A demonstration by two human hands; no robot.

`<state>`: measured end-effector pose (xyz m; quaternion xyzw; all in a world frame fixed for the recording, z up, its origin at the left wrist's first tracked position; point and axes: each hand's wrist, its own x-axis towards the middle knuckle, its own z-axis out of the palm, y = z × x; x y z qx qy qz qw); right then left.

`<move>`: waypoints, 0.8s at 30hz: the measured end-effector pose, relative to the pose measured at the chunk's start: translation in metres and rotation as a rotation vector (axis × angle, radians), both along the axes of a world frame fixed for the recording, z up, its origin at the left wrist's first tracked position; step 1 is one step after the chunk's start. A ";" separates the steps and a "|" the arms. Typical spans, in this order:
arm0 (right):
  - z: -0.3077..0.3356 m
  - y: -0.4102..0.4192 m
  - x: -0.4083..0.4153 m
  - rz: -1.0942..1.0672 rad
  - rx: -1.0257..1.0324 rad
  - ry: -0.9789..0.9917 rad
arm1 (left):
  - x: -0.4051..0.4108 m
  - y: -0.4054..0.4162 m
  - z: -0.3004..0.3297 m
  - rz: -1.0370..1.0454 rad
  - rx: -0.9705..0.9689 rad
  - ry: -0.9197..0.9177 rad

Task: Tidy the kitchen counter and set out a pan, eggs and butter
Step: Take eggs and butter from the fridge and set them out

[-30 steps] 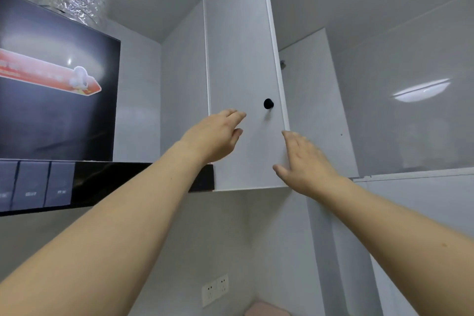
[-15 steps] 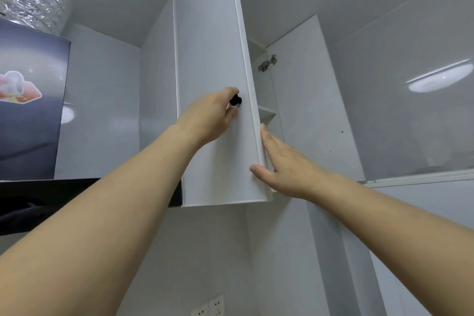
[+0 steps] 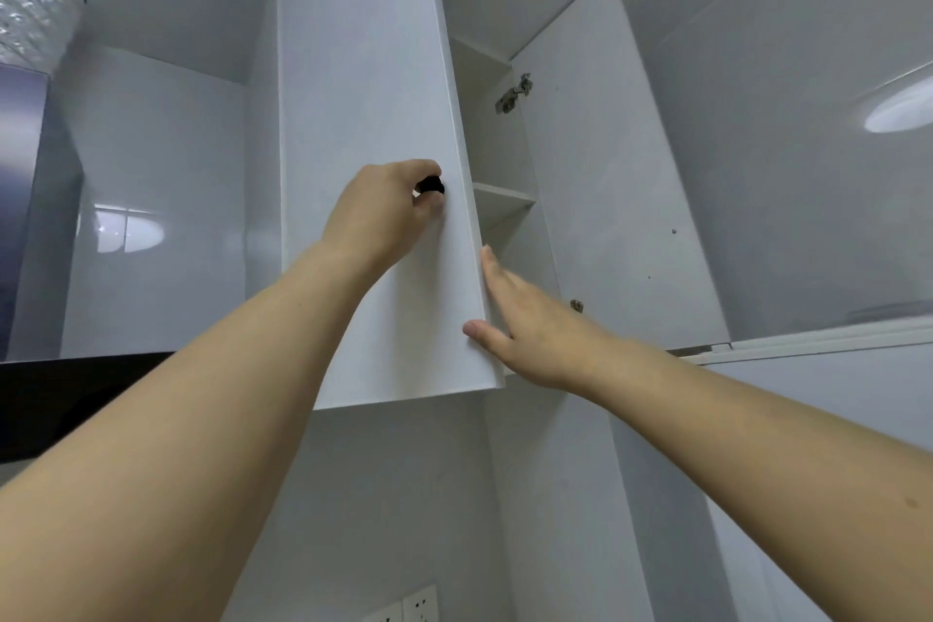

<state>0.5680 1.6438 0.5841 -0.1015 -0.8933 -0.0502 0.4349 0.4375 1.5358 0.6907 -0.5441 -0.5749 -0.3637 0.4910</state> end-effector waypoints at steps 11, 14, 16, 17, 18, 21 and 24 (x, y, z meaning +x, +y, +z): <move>0.005 0.091 -0.032 -0.253 0.227 -0.013 | -0.027 0.095 -0.007 0.173 -0.001 0.196; 0.005 0.119 -0.051 -0.346 0.273 -0.054 | -0.048 0.118 -0.005 0.264 -0.108 0.260; 0.002 0.135 -0.065 -0.385 0.277 -0.127 | -0.066 0.132 -0.005 0.330 -0.195 0.258; 0.000 0.142 -0.072 -0.390 0.275 -0.163 | -0.075 0.137 -0.007 0.360 -0.228 0.248; -0.002 0.149 -0.080 -0.388 0.273 -0.196 | -0.085 0.143 -0.010 0.390 -0.254 0.240; -0.009 0.165 -0.102 -0.381 0.242 -0.264 | -0.114 0.159 -0.022 0.504 -0.322 0.254; -0.015 0.180 -0.123 -0.391 0.223 -0.276 | -0.140 0.171 -0.032 0.555 -0.287 0.290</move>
